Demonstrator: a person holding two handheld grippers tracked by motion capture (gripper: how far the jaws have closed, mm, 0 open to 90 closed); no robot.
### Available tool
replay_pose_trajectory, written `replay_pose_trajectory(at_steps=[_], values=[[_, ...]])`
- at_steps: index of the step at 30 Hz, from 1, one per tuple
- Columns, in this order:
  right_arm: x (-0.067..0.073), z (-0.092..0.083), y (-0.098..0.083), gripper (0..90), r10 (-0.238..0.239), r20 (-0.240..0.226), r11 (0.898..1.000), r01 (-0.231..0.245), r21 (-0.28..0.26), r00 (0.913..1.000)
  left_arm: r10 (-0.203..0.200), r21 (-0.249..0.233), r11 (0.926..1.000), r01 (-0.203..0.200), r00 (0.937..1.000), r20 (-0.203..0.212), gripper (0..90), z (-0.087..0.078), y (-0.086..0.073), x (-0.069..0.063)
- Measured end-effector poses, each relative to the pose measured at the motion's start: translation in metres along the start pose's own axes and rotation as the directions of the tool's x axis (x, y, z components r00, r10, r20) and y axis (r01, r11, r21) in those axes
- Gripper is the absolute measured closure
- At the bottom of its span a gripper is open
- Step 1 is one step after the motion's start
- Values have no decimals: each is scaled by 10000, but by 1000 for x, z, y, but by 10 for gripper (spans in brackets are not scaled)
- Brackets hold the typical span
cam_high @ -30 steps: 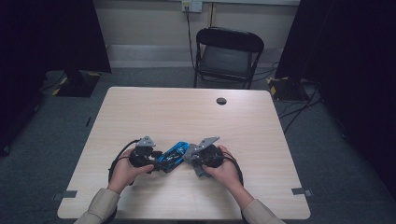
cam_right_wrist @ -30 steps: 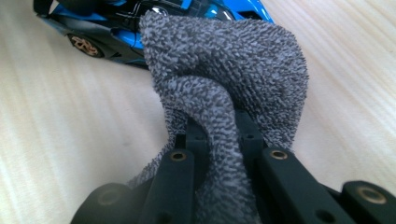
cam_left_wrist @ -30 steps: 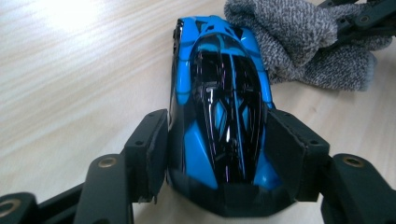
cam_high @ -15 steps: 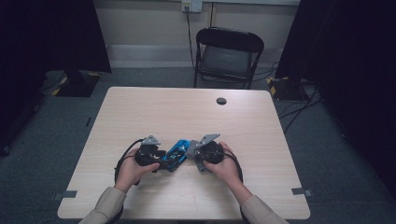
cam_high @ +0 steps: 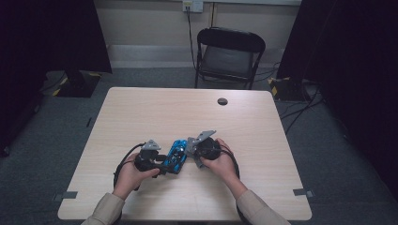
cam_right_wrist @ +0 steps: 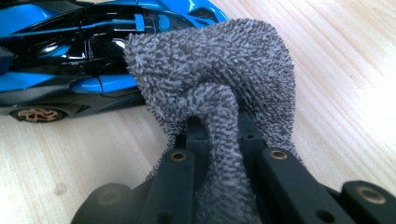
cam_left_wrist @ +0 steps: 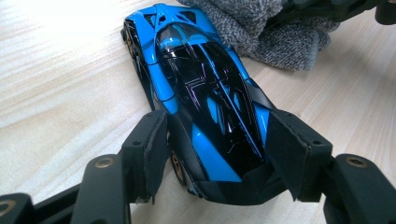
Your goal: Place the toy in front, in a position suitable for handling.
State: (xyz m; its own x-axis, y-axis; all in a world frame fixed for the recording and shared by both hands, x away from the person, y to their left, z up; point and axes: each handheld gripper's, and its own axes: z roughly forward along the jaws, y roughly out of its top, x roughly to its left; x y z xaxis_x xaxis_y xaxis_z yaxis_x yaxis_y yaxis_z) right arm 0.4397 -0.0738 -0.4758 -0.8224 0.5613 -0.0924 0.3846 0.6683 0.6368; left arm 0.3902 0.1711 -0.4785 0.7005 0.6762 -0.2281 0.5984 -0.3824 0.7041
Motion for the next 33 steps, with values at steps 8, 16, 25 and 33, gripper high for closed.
replay_pose_trajectory(at_steps=[8, 16, 25, 33], values=[[1, -5, -2, 803, 12, -16, 9999, -12, -129, 10000, 96, -23, 10000, -95, 9999, 75, 388, 0, 0, 1], [11, -36, -9, 802, -391, -259, 9979, 377, -521, 9989, 231, -128, 9996, -234, 9994, -253, 291, -9, -2, 6], [44, -83, -8, 803, -992, -821, 9838, 854, -1575, 9917, -70, -672, 9977, 31, 9983, -582, 217, -33, -3, 14], [113, -70, 7, 802, -2418, -2161, 9640, 2089, -1645, 9459, -184, -984, 9951, 98, 9961, -868, 209, -45, -2, 16]])
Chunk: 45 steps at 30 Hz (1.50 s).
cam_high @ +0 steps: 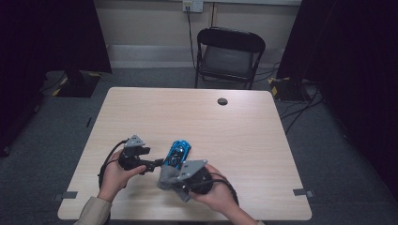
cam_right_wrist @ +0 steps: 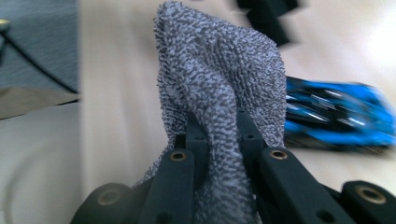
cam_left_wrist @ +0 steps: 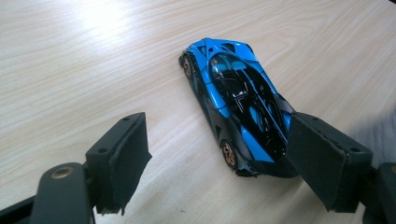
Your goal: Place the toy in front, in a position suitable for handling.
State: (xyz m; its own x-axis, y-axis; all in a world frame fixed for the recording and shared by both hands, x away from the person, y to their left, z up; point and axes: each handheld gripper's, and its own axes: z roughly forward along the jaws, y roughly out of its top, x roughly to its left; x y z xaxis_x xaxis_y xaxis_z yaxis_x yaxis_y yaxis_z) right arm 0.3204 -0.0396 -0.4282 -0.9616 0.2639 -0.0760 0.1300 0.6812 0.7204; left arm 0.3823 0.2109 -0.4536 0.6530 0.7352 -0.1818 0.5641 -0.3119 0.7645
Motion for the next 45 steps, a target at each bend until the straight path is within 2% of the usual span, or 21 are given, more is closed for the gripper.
replay_pose_trajectory(at_steps=[3, 6, 10, 13, 15, 19, 21, 24, 27, 28, 33, 36, 41, 43, 45], values=[[13, 19, 7, 801, -327, -268, 9991, 333, 249, 9991, 88, 91, 9999, -88, 10000, -21, 213, 1, -1, 1], [13, 37, 7, 801, -287, -378, 9984, 305, 481, 9989, 58, 140, 9999, -58, 10000, 1, 217, 2, -3, 3], [6, 52, -1, 801, -450, 148, 9919, 429, 1196, 9989, 28, 188, 9998, -27, 10000, -48, 219, 1, -5, 6], [-3, 50, -10, 800, 20, 181, 9939, -39, 1101, 9998, 40, 211, 9998, -38, 9999, -100, 221, 1, -6, 7], [-5, 45, -10, 799, -3, 395, 9925, -45, 1225, 9992, 56, 251, 9997, -53, 9999, -117, 224, 2, -7, 8], [-8, 38, -13, 798, 104, 527, 9917, -170, 1273, 9986, 108, 312, 9995, -106, 9999, -60, 228, 5, -6, 5], [-11, 36, -18, 797, 257, 453, 9920, -310, 1222, 9986, 203, 198, 9996, -204, 9998, 71, 239, 8, -1, 2], [-13, 36, -22, 796, 407, 309, 9924, -440, 1149, 9987, 458, 26, 9989, -458, 9989, 108, 248, 17, 17, 0], [-14, 34, -23, 794, 521, 280, 9933, -547, 1021, 9983, 538, 246, 9982, -543, 9983, 205, 282, 30, 28, -2], [-14, 34, -23, 793, 535, 262, 9939, -558, 956, 9982, 533, 256, 9982, -543, 9979, 366, 292, 35, 29, -3], [-12, 36, -17, 793, 425, 19, 9966, -426, 705, 9991, 648, 475, 9966, -667, 9971, 402, 324, 48, 22, -2], [-13, 40, -12, 793, 314, 110, 9968, -321, 731, 9994, 1044, 1024, 9892, -1053, 9944, 142, 324, 50, 18, 0], [-18, 50, -11, 792, 410, 398, 9955, -442, 835, 9984, 899, 1137, 9895, -898, 9959, 41, 281, 50, 15, 5], [-21, 50, -13, 791, 504, 443, 9948, -541, 865, 9977, 796, 1148, 9901, -806, 9967, 130, 278, 50, 14, 6], [-23, 47, -15, 791, 481, 530, 9941, -529, 943, 9974, 910, 1140, 9892, -925, 9957, 183, 278, 50, 14, 6]])
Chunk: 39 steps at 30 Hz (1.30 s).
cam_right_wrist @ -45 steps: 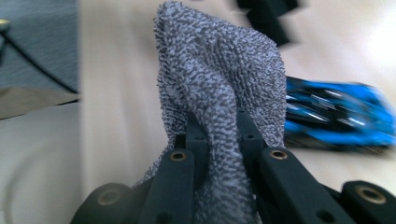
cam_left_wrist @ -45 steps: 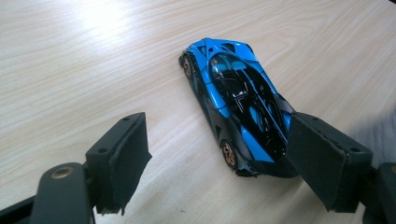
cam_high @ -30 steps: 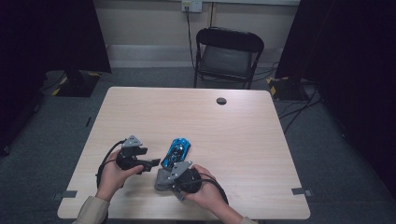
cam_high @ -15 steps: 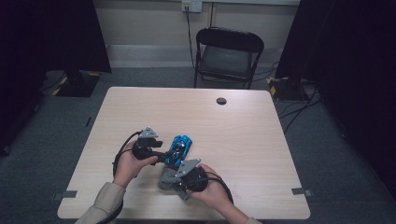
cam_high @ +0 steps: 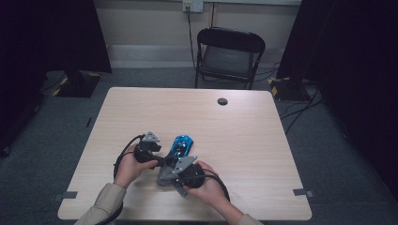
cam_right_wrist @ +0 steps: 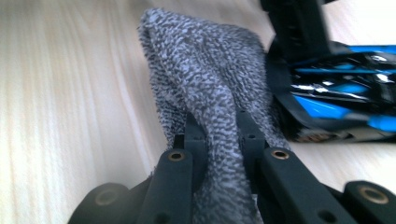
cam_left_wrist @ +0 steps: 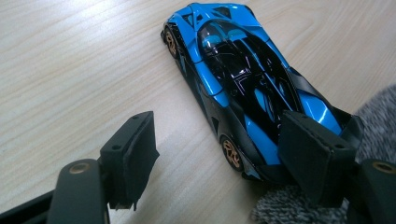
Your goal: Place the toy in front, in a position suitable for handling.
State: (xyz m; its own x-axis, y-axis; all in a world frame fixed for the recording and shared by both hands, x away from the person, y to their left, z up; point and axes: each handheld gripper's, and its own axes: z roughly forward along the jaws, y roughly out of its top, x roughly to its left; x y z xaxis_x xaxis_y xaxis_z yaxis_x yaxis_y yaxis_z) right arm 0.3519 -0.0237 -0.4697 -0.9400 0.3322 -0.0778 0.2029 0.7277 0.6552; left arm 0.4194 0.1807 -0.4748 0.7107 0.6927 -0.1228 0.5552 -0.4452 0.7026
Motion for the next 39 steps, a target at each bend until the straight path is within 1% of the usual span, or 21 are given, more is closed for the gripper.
replay_pose_trajectory(at_steps=[3, 4, 5, 8, 11, 13, 14, 15, 17, 18, 19, 21, 23, 24, 26, 27, 30, 32, 34, 37, 39], values=[[-2, -6, -2, 791, -116, 148, 9998, 114, 136, 9998, 87, -125, 9999, -88, 10000, -37, 281, 0, -1, -1], [-3, -9, -4, 791, -203, 256, 9995, 197, 243, 9995, 207, -126, 9997, -208, 9997, -93, 284, 0, 0, -1], [-4, -11, -5, 791, -253, 333, 9993, 243, 301, 9991, 151, -210, 9997, -154, 9998, -116, 285, 0, -1, -3], [-9, -19, -12, 792, -100, 450, 9994, 85, 333, 9989, 296, -164, 9994, -300, 9994, -192, 299, 0, 0, -3], [-13, -26, -21, 793, 90, 511, 9993, -108, 362, 9987, 303, -168, 9994, -306, 9993, -222, 300, 0, 1, -4], [-15, -29, -26, 793, 268, 456, 9991, -283, 323, 9986, 348, -146, 9993, -352, 9990, -267, 300, 0, 1, -4], [-16, -30, -27, 793, 323, 372, 9989, -335, 328, 9988, 285, -160, 9995, -289, 9993, -258, 300, 0, 0, -4], [-15, -31, -28, 794, 312, 299, 9990, -322, 310, 9991, 102, -194, 9998, -106, 9997, -227, 300, 0, 0, -5], [-8, -31, -23, 794, 105, 86, 9999, -106, 127, 9999, 1, -249, 9997, -7, 9997, -233, 298, 0, -1, -5], [-2, -28, -18, 794, -96, -16, 9999, 96, 84, 10000, 76, -204, 9998, -81, 9997, -219, 298, 0, -2, -4], [2, -25, -13, 794, -254, -66, 9997, 254, 24, 9997, -26, -221, 9998, 23, 9999, -159, 298, 0, -2, -4], [9, -18, -4, 794, -557, -115, 9984, 557, -28, 9984, -60, -239, 9997, 55, 9998, -195, 292, -1, -3, -4], [14, -10, 3, 794, -777, 55, 9970, 777, 35, 9970, -58, -327, 9995, 52, 9998, -183, 292, -1, -4, -4], [14, -3, 7, 794, -912, 371, 9958, 913, -2, 9951, -38, -318, 9995, 32, 9998, -184, 292, -1, -4, -4], [13, 5, 9, 796, -907, 757, 9958, 910, -17, 9930, 33, -305, 9995, -38, 9999, -166, 292, -1, -4, -3], [12, 7, 8, 796, -937, 956, 9955, 945, -31, 9910, 27, -332, 9994, -32, 9999, -166, 294, -1, -4, -3], [13, 7, 6, 799, -985, 1299, 9950, 999, -43, 9866, -55, -345, 9994, 49, 9998, -170, 296, 0, -4, -3], [11, 4, 5, 799, -1013, 1340, 9948, 1020, 17, 9858, 29, -290, 9996, -35, 9998, -203, 296, -1, -3, -4], [9, 1, 3, 799, -906, 1363, 9958, 913, 14, 9865, 125, -255, 9996, -131, 9996, -242, 305, -1, -3, -4], [3, -6, -1, 799, -746, 1373, 9972, 752, 10, 9877, -55, -324, 9995, 50, 9999, -159, 313, -1, -4, -4], [1, -10, -5, 799, -625, 1366, 9980, 622, 62, 9887, -74, -326, 9994, 70, 9999, -137, 313, -1, -4, -4]])
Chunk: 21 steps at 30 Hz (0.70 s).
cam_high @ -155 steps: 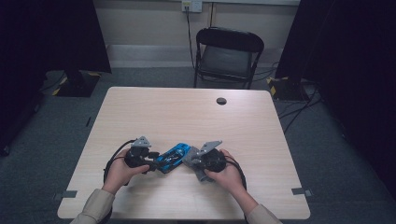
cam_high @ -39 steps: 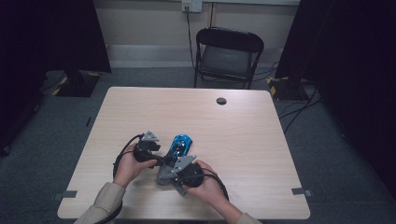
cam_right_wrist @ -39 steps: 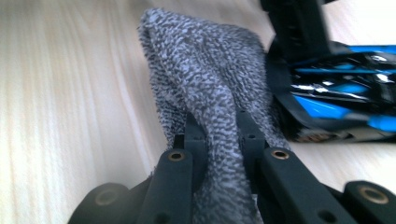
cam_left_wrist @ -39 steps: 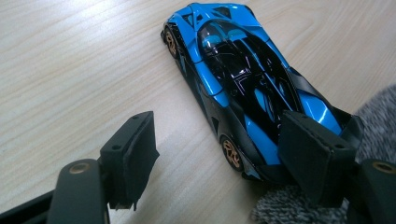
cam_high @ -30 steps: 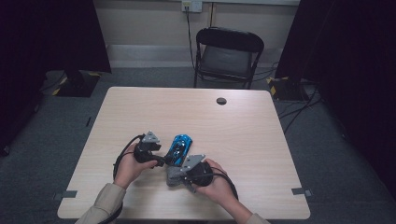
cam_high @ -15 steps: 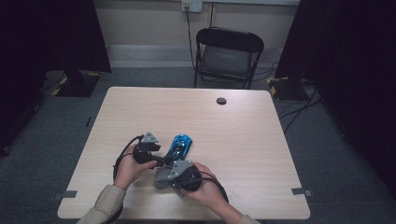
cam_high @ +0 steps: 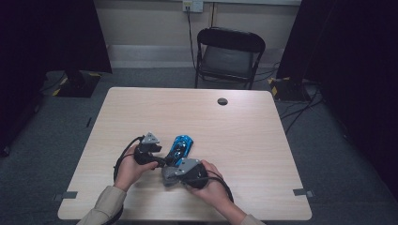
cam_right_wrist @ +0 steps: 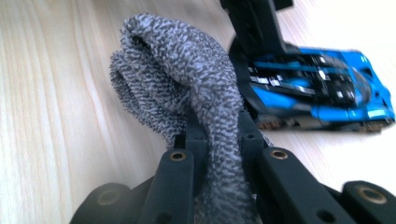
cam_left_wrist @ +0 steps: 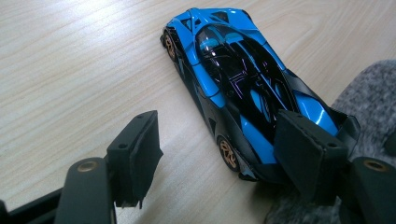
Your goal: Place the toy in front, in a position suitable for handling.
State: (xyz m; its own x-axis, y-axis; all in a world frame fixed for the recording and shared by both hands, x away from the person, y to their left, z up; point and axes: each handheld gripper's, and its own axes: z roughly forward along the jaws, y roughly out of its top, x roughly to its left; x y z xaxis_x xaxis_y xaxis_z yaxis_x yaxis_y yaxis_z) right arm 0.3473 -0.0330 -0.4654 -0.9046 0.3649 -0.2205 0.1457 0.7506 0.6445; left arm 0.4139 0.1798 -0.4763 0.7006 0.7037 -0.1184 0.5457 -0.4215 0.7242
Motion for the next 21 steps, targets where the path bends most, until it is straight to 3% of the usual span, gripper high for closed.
replay_pose_trajectory(at_steps=[4, 7, 10, 15, 17, 21], values=[[-6, -8, -9, 799, 246, 42, 9997, -246, 77, 9997, -51, -23, 10000, 51, 10000, -20, 313, 0, 0, 0], [-9, -14, -14, 799, 603, -283, 9980, -608, -166, 9978, -69, -33, 10000, 69, 10000, -18, 312, 0, 0, -1], [0, -16, -8, 799, 330, -572, 9989, -348, -313, 9978, 36, 46, 10000, -36, 10000, -19, 308, -1, -1, 0], [16, 0, 11, 799, -104, -1023, 9989, 57, -468, 9947, 7, 14, 10000, -7, 10000, -53, 304, -1, -1, -1], [17, 7, 14, 799, -78, -1123, 9990, 29, -435, 9936, -34, -11, 10000, 34, 10000, -24, 303, -1, -2, 0], [10, 10, 12, 799, 81, -903, 9993, -113, -353, 9959, -2, 16, 10000, 2, 10000, -13, 303, -1, -1, 0]])
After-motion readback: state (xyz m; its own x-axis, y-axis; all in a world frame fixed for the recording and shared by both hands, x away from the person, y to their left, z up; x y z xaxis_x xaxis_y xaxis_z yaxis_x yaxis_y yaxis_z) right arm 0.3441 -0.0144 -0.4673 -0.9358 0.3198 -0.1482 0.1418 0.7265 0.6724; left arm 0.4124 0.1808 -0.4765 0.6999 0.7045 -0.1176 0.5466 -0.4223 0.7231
